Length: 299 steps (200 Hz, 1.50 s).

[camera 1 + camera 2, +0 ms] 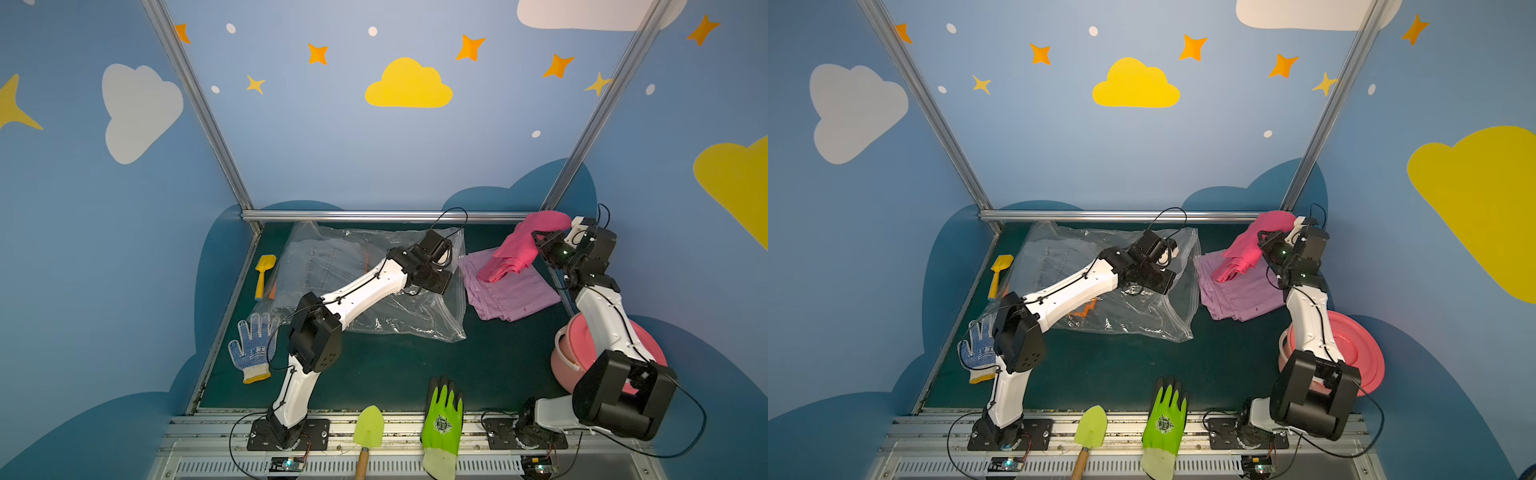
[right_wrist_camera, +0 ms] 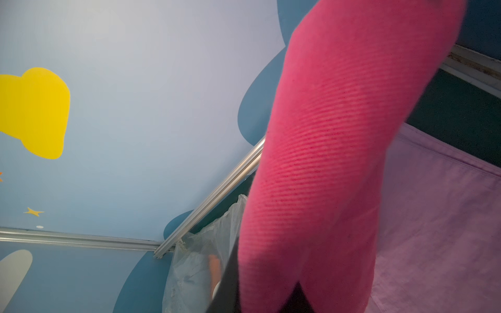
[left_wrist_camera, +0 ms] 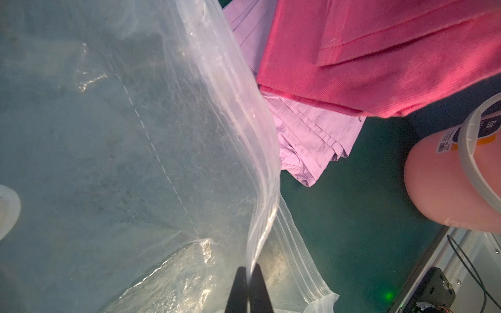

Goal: Take the trousers out of the vacuum bag
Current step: Place the trousers at the center of the board.

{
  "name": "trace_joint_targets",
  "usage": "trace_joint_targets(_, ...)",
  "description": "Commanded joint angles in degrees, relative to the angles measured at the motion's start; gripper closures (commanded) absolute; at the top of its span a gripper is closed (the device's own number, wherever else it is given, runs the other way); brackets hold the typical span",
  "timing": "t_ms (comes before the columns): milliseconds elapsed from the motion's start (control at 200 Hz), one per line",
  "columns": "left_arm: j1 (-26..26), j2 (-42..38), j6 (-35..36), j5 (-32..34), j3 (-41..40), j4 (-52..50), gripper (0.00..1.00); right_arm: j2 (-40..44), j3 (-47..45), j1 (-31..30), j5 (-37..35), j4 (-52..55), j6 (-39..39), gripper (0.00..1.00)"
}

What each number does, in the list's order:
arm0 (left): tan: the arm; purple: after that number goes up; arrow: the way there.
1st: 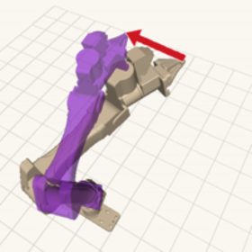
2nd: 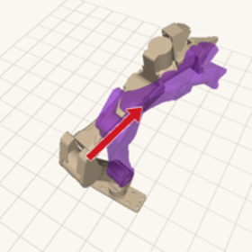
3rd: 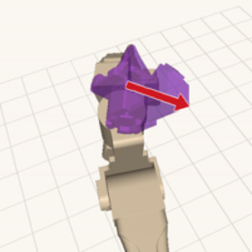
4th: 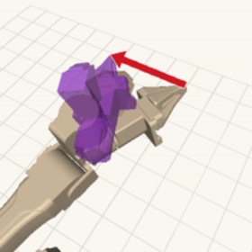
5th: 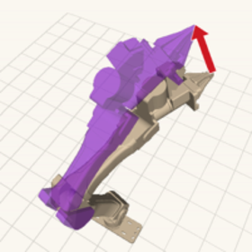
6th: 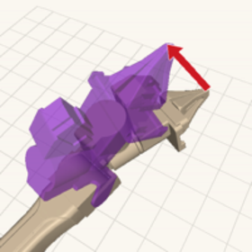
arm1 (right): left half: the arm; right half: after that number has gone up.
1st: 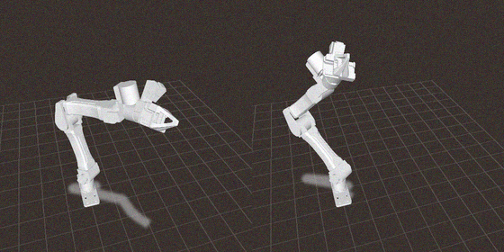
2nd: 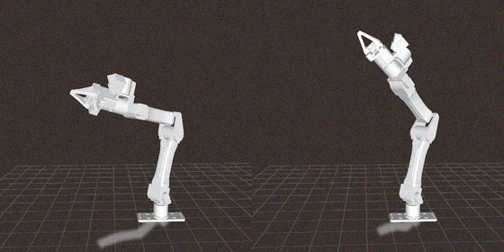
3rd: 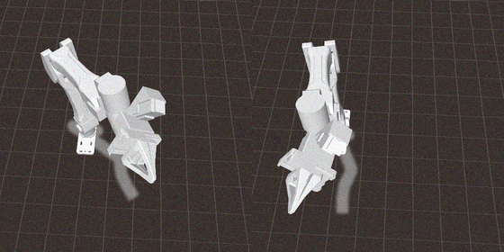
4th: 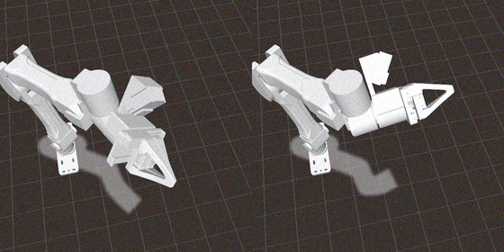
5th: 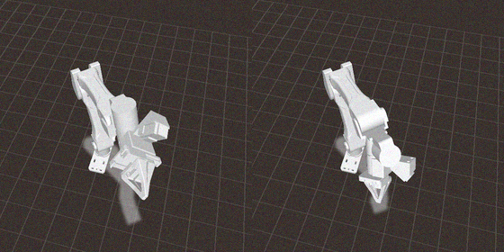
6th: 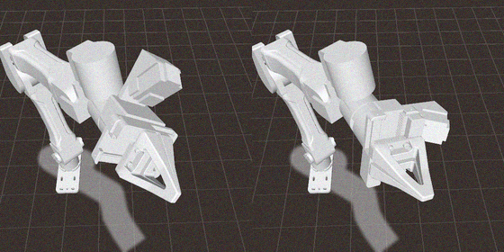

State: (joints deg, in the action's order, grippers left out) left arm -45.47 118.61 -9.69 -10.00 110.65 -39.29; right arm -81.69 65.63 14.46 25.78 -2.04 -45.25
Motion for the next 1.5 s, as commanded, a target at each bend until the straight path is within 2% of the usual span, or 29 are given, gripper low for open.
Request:
trace_joint_targets(0,0.6,-2.4,-0.1,-0.3,-0.9,0.2,0.95,-0.1,4.5,-0.6,-0.9,-10.8,-2.1,1.0)
trace_joint_targets(891,1.3,-2.9,-0.5,-1.0,-2.1,0.7,0.95,-14.4,18.1,-6.7,-7.1,-14.7,-8.9,1.0)
trace_joint_targets(1492,1.9,-4.3,-0.6,-1.3,-4.1,1.8,0.95,-16.1,16.7,-11.5,-13.2,-17.4,-14.2,1.0)
